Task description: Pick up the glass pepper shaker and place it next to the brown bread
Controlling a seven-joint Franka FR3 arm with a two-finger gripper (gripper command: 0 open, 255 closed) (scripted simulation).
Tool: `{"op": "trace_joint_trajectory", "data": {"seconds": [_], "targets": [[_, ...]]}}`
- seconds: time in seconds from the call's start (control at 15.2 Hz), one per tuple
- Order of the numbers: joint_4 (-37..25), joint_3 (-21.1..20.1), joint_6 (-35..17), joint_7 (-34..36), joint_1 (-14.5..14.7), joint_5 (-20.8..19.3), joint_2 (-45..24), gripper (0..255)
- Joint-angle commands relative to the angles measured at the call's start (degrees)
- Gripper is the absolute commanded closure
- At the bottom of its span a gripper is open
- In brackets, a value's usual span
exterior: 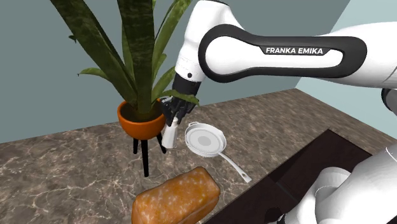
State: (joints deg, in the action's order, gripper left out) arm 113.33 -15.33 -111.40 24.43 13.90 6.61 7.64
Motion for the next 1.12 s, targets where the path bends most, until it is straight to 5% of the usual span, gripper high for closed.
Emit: {"op": "trace_joint_trajectory", "data": {"seconds": [0.0,0.86,0.92,0.99,1.06], "targets": [[2.17,0.00,-1.38,-0.03,-0.09,-0.12,-1.49,255],[9.46,-1.21,-11.29,-0.35,-0.74,-0.29,-4.17,255],[7.15,-1.60,-11.10,0.58,-0.30,-0.36,4.01,255],[7.15,-1.60,-11.10,0.58,-0.30,-0.36,4.01,0],[-2.85,2.59,1.91,-29.22,2.19,1.24,-1.59,0]]}}
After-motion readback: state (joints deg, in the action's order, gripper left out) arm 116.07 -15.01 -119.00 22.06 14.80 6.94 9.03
